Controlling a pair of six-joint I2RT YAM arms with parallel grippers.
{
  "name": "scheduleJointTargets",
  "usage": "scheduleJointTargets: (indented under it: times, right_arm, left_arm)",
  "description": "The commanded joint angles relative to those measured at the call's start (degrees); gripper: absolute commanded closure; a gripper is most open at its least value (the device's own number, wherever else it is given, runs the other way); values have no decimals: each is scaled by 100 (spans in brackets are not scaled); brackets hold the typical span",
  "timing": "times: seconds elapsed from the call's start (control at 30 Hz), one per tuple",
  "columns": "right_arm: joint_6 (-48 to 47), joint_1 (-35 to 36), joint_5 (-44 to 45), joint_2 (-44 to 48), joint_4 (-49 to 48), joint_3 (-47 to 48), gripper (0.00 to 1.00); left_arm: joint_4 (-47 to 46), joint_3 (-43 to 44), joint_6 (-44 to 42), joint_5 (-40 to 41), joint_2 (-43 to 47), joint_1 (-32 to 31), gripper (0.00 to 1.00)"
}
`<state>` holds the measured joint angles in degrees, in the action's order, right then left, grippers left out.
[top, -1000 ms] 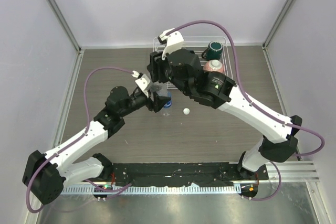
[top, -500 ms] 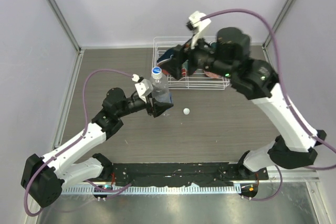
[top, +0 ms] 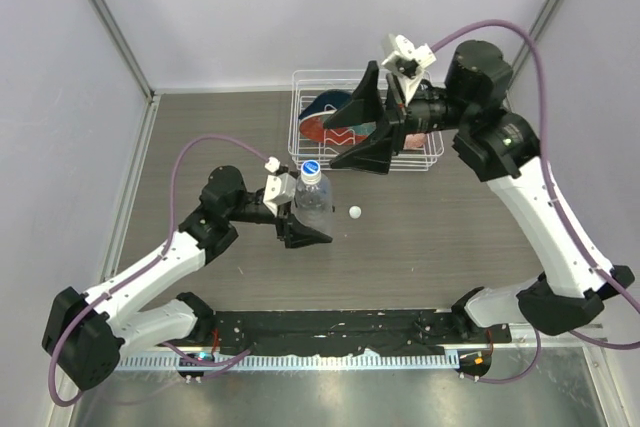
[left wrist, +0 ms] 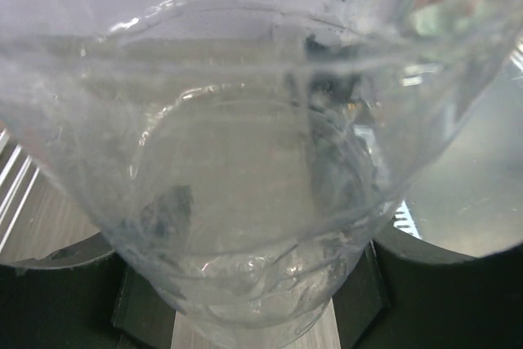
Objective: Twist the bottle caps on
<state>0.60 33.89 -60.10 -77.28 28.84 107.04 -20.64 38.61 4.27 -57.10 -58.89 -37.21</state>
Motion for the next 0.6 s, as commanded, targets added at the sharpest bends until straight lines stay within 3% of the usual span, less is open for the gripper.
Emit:
scheduleJointTargets:
  times: [0.0, 0.1, 0.2, 0.57]
  right_arm:
    - [1188, -5, -1162, 63, -2274, -746, 22]
    - [1933, -14, -1390, 90, -3484, -1176, 23]
    - [2339, -5, -1505, 55, -4016, -1353, 24]
    - [2533, 12, -1602, -288, -4185, -1362, 27]
  left_arm:
    - [-124, 436, 170, -486, -78, -58, 100]
    - [-107, 533, 170, -495, -149, -67, 100]
    - [-98, 595, 188, -469, -219, -67, 100]
    - [-1, 797, 223, -381, -386, -190, 100]
